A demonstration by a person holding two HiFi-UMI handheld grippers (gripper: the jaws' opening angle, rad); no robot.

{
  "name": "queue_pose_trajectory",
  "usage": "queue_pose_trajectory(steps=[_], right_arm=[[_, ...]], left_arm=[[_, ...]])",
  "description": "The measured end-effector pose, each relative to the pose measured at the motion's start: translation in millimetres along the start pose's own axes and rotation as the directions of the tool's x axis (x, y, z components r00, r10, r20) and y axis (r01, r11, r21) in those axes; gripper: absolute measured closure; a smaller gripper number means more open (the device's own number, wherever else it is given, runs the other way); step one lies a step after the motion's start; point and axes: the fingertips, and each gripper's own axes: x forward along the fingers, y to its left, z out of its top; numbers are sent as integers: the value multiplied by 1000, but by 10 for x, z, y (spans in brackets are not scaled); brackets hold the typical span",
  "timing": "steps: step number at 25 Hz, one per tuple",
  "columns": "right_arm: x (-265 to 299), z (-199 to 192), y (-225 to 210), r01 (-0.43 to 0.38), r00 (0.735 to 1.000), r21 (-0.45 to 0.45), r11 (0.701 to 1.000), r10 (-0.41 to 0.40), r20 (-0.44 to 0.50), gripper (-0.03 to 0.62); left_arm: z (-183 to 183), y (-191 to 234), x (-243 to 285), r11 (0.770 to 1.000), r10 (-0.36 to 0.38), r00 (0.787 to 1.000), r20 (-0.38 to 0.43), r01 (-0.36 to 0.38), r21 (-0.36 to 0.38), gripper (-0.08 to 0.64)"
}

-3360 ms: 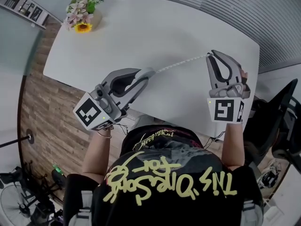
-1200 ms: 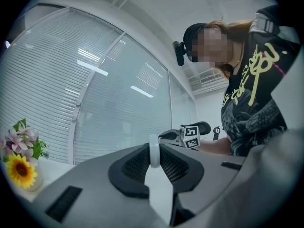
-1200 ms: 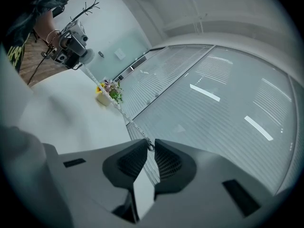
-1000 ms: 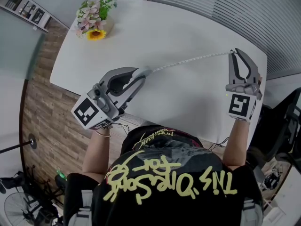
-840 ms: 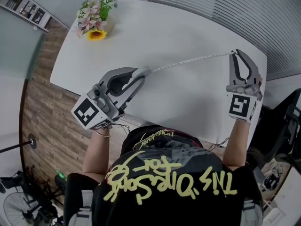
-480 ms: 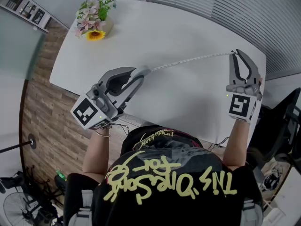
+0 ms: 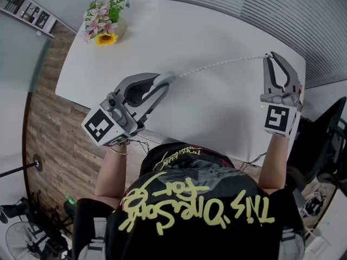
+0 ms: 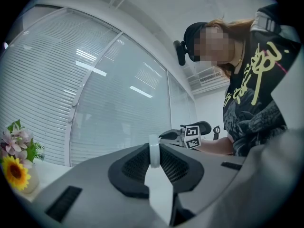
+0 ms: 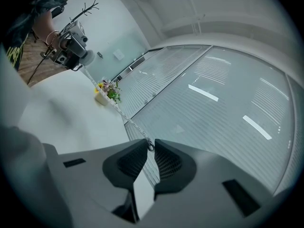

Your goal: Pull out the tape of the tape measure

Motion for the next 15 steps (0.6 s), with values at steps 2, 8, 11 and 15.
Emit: queue_pose_trajectory(steps=[2, 8, 11, 15], right_arm=[[-17, 3, -19, 1, 1000, 0, 1000, -1, 1, 541], [-89, 18, -66, -4, 1000, 7, 1000, 4, 16, 541], [-111, 49, -20, -16, 1000, 3, 1000, 16, 24, 541], [-114, 64, 9, -22, 999, 10, 1000, 22, 27, 541]], left_arm=[[1, -12, 7, 1000, -4, 1000, 1, 4, -5, 506], [-9, -105, 85, 999, -27, 1000, -15, 27, 23, 506], [-6, -172, 142, 998, -48, 999, -15, 48, 29, 506], [-7, -154, 160, 999, -44, 999, -3, 44, 7, 506]])
